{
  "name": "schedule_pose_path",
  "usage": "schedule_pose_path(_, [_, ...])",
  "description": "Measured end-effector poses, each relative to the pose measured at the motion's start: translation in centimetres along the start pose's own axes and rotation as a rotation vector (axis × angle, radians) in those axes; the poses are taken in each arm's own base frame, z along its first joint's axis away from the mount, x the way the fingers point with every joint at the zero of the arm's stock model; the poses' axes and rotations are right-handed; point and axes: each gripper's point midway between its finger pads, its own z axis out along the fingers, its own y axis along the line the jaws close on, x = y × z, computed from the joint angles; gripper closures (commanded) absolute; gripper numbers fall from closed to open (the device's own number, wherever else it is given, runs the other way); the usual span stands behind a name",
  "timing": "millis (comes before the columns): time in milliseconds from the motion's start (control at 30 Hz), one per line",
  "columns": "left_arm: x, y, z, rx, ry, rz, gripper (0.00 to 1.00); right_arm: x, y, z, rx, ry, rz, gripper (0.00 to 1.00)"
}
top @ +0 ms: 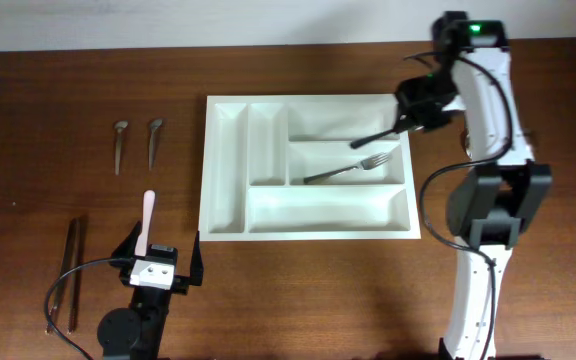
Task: Pack container
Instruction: 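Carry the second fork into the tray beside the first fork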
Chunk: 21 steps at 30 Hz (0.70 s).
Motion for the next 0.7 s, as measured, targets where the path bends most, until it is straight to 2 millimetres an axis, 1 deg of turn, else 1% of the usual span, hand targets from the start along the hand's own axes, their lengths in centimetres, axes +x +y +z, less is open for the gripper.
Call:
schedule_pose_path(100, [0.0,0.0,0.0,0.0,0.0,0.0,0.01,2.3,0.5,0.9,0.023,-0.012,0.085,0.89])
schedule_pose_path(267, [0.0,0.0,0.0,0.0,0.0,0.0,0.01,4.9,0.7,2.1,0.053,-0.077,0.225,0.88])
schedule_pose_path(467, [0.0,0.0,0.0,0.0,0.0,0.0,0.01,6.6,1.1,2.9,0.053,-0.158,0.286,0.87])
schedule_pose_path(500, [0.0,0.0,0.0,0.0,0.0,0.0,0.01,6.7,1.1,2.9,0.053,-0.165,0.291,0.85])
schedule_pose_path(567, [0.0,0.0,0.0,0.0,0.0,0.0,0.01,6.7,1.4,3.1,0.042,-0.186,0.305,0.76])
schedule_pose_path(600, [0.0,0.0,0.0,0.0,0.0,0.0,0.01,6.5,1.6,3.1,0.033,-0.203,0.305,0.7])
schedule_pose_path(667, [0.0,0.0,0.0,0.0,0.0,0.0,0.01,5.8,1.6,2.9,0.024,-0.245,0.31,0.57])
schedule_pose_path(700, [0.0,0.0,0.0,0.0,0.0,0.0,0.01,5.3,1.6,2.8,0.023,-0.272,0.311,0.49])
